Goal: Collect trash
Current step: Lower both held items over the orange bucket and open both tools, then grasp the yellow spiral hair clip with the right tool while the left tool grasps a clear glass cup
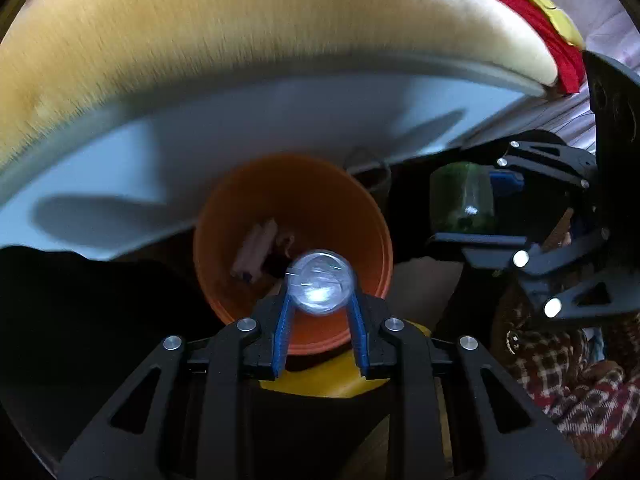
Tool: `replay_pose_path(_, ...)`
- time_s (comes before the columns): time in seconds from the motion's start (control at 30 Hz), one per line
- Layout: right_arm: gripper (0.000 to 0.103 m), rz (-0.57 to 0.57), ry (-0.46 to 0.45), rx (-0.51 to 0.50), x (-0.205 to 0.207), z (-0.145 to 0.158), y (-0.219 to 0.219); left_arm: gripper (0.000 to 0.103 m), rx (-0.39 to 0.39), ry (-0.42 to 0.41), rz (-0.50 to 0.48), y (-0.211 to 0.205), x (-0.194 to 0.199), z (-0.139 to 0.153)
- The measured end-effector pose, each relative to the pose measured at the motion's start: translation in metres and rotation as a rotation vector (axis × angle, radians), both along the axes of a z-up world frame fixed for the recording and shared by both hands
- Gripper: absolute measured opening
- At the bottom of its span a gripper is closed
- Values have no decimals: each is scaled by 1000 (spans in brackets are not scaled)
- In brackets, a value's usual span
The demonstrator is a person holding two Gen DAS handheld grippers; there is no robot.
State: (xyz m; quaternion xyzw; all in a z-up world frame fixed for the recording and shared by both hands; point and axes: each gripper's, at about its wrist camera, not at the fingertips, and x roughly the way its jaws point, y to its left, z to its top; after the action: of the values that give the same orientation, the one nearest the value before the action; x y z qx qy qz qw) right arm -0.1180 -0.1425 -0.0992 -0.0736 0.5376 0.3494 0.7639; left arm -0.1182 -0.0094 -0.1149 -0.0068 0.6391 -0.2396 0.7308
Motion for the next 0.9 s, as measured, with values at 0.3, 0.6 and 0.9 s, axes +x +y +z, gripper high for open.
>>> replay_pose_path(0.3,75,-69,-40,64,11,11,-15,60,11,-94,15,3,1,23)
replay_pose_path(0.6,82,-90,-358,149,31,85,-18,60,-108,-402,154,37,49,118)
replay_pose_path(0.9,83,-150,-543,109,112,136,-38,64,-180,-514,241,38,112,162)
